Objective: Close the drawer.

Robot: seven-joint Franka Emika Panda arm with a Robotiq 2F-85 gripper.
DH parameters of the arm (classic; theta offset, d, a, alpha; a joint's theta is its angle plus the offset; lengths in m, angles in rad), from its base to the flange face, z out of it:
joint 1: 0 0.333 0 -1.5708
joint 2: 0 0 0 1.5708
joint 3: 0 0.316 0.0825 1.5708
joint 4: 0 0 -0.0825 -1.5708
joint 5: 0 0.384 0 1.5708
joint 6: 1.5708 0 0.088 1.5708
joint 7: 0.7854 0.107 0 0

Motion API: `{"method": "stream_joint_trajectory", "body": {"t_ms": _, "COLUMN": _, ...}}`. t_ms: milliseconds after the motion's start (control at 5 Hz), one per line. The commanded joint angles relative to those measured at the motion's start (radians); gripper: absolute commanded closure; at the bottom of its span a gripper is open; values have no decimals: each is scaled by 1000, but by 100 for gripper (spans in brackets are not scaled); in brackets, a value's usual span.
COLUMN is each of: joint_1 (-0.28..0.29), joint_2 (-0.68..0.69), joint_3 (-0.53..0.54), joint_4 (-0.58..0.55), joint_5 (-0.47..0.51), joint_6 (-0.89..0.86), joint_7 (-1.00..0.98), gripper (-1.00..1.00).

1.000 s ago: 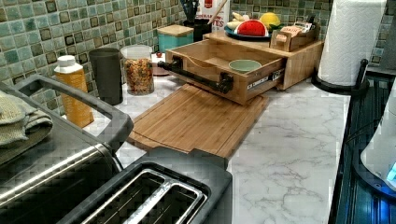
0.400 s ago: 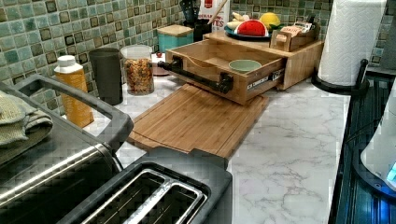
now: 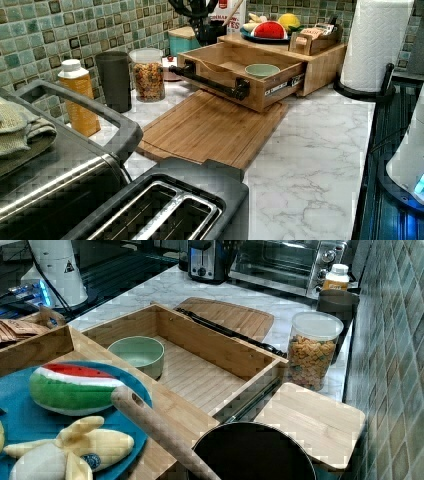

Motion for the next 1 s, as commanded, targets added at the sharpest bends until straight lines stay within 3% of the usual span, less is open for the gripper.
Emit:
{"method": "stream_joint_trajectory", "body": {"t_ms": 200, "joint_1": 63, "joint_2": -43, "joint_3": 38, "joint_4": -43, "joint_5": -16, "joint_6": 245, "joint_7": 63, "gripper": 100}}
{"method": "stream_joint_trajectory", "body": {"t_ms": 400, "joint_1": 59, "joint_2": 6, "joint_3": 38, "joint_4": -36, "joint_5": -27, "joint_6": 287, "joint_7": 17, "gripper": 100}}
{"method": "stream_joint_trajectory", "body": {"t_ms": 600, "joint_1": 57, "joint_2": 103, "joint_3": 28, "joint_4": 44, "joint_5": -74, "joint_6": 238, "joint_7": -22, "gripper": 100}}
{"method": "stream_joint_trajectory", "body": {"t_ms": 1000, "joint_1": 66, "joint_2": 133, "joint_3": 5, "joint_4": -42, "joint_5": -172, "joint_6": 415, "joint_7": -12, "gripper": 100}}
